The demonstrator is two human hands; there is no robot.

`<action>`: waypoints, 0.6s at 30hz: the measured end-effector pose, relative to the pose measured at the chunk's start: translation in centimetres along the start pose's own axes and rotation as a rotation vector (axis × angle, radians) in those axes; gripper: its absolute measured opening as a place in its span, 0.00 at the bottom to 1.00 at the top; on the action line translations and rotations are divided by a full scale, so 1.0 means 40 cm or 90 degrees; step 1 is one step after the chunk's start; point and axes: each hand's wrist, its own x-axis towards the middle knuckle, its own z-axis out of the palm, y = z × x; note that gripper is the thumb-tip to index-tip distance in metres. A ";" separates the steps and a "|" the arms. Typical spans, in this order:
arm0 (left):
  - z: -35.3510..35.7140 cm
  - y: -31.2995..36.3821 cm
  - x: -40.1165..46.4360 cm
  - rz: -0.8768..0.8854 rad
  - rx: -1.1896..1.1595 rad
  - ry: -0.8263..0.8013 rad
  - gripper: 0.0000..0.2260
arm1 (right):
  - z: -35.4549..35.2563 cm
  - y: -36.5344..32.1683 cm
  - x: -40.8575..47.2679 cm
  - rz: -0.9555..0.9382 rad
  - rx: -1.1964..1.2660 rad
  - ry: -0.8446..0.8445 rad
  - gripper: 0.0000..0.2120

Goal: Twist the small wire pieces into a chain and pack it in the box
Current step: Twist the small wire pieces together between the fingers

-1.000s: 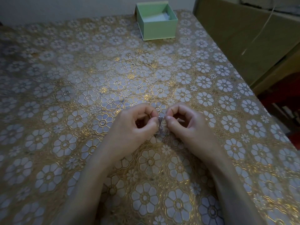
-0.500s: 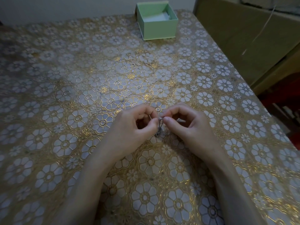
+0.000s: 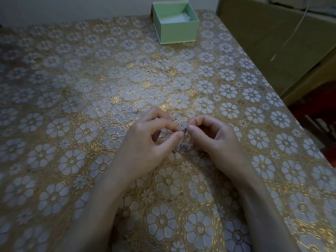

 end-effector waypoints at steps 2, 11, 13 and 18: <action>0.010 -0.005 -0.001 -0.010 0.027 0.009 0.08 | 0.000 0.000 -0.001 -0.002 0.000 -0.004 0.05; 0.020 0.010 0.005 -0.034 -0.025 0.071 0.07 | 0.001 -0.002 0.001 0.003 0.016 -0.006 0.02; 0.021 0.012 0.003 -0.038 -0.036 0.061 0.07 | 0.000 -0.002 0.001 0.008 0.017 -0.011 0.02; 0.029 0.015 0.000 -0.065 -0.092 0.037 0.06 | -0.001 -0.004 0.003 0.012 0.005 -0.011 0.03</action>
